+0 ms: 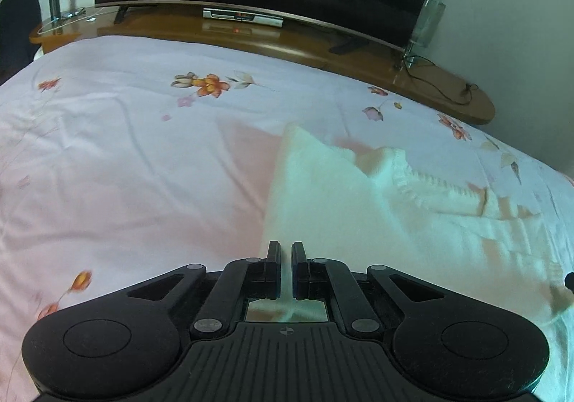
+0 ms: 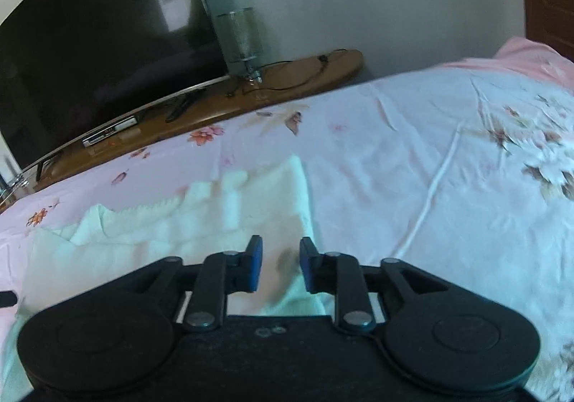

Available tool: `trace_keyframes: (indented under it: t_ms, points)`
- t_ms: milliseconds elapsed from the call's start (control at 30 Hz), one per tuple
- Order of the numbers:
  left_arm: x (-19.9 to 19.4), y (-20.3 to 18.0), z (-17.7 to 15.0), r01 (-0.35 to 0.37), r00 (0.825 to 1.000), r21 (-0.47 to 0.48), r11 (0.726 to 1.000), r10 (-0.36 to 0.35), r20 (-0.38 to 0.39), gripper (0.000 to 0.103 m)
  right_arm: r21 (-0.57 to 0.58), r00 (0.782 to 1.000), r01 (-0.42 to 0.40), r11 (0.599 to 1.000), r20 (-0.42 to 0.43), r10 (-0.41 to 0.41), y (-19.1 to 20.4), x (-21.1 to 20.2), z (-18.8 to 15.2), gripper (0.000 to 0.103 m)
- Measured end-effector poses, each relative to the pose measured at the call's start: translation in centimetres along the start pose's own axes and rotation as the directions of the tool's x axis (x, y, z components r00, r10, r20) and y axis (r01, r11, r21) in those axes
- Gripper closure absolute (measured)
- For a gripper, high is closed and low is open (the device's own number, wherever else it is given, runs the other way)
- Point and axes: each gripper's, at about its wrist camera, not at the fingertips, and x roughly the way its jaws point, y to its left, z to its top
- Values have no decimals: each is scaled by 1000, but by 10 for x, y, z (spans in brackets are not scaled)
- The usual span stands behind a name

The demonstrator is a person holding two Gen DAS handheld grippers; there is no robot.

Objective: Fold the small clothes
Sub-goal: 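Press the folded edge flat with the right gripper and open it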

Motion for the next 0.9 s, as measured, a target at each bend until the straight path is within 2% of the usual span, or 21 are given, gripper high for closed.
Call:
trace_keyframes:
  t_ms: [67, 267, 333, 367, 400, 500, 733, 833, 900]
  points:
    - [8, -1, 6, -18, 1000, 0, 1000, 18, 10, 99, -5, 1000, 5, 1000, -8, -5, 0, 7, 3, 61]
    - [36, -2, 26, -18, 1000, -7, 1000, 18, 11, 99, -27, 999, 7, 1000, -43, -8, 3, 37, 12, 61]
    - [44, -4, 32, -21, 1000, 3, 1000, 21, 13, 99, -45, 998, 10, 999, -65, -13, 5, 47, 12, 68]
    - [47, -4, 34, -22, 1000, 5, 1000, 22, 9, 99, -63, 998, 10, 998, -69, -15, 7, 50, 11, 80]
    - [50, -4, 37, -16, 1000, 2, 1000, 16, 9, 99, -98, 997, 23, 995, -74, -30, 9, 51, 10, 88]
    - [56, 3, 45, 12, 1000, -33, 999, -12, 5, 99, -159, 996, 46, 986, -68, -57, 9, 50, 4, 92]
    - [66, 12, 52, 54, 998, -108, 993, -55, -3, 99, -136, 997, 24, 990, -71, -34, 6, 50, 6, 90]
    - [57, 16, 48, 118, 993, -127, 985, -120, -13, 99, -111, 997, 11, 994, -71, -19, 2, 47, 6, 89]
    - [56, 17, 45, 103, 994, -125, 987, -107, -27, 99, -110, 997, 10, 994, -73, -18, 2, 48, 7, 88]
